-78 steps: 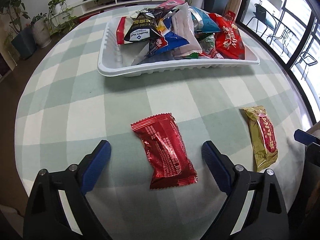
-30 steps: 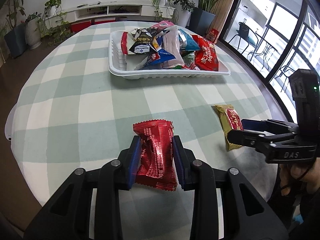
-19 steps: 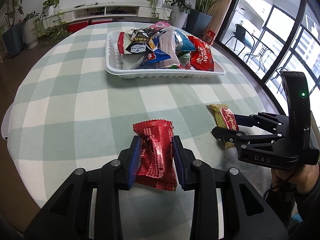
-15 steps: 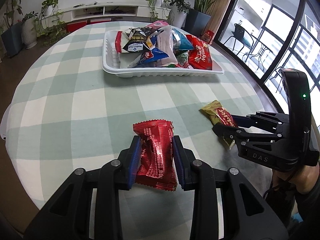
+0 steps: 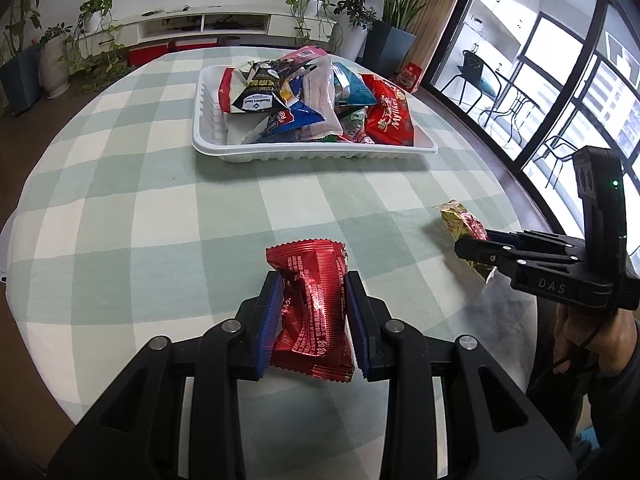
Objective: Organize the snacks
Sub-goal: 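Carry both snacks over the white tray and lower them inside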
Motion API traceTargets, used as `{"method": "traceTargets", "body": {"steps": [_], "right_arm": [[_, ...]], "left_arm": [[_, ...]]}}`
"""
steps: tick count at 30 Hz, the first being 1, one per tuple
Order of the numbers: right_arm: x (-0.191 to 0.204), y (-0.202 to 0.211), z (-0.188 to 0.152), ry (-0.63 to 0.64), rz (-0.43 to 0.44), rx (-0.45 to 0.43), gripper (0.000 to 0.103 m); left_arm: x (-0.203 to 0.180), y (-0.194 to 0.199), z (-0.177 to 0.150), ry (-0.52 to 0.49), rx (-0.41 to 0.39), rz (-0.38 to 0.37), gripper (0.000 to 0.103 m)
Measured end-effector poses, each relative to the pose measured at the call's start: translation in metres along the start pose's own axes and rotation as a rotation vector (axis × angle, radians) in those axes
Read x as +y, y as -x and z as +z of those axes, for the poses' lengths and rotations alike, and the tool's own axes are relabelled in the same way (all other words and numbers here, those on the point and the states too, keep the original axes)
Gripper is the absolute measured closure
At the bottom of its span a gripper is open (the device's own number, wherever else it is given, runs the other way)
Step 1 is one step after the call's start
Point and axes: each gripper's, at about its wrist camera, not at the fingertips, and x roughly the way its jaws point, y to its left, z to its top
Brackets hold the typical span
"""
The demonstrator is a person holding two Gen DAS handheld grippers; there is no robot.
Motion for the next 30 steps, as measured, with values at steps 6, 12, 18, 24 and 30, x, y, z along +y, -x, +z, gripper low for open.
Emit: {"method": "traceTargets", "body": {"steps": [6,12,18,24,30], "right_arm": [[-0.031,0.015,0.016,-0.079,0.005,-0.046,0.069],[-0.040,0.041,0.063,-0.083,0.023,-0.143,0.069],[-0.021,0.056,0.126,-0.024,0.046,-0.241,0.069],[-0.003,0.020,0.166,-0.001,0.097,-0.225,0.069],[0.003,-0.026,0.173,-0.004,0.094,-0.167,0.069]], "left_arm": [[-0.002,0.002,0.022,-0.001,-0.024,-0.020,0.074],[-0.006,0.010,0.081,-0.033,-0.099,-0.023,0.074],[-0.009,0.004,0.157,-0.056,-0.161,-0.019,0.074],[-0.003,-0.042,0.203,-0.055,-0.136,0.003,0.073],[0.001,-0.084,0.205,-0.064,-0.100,0.018,0.073]]}}
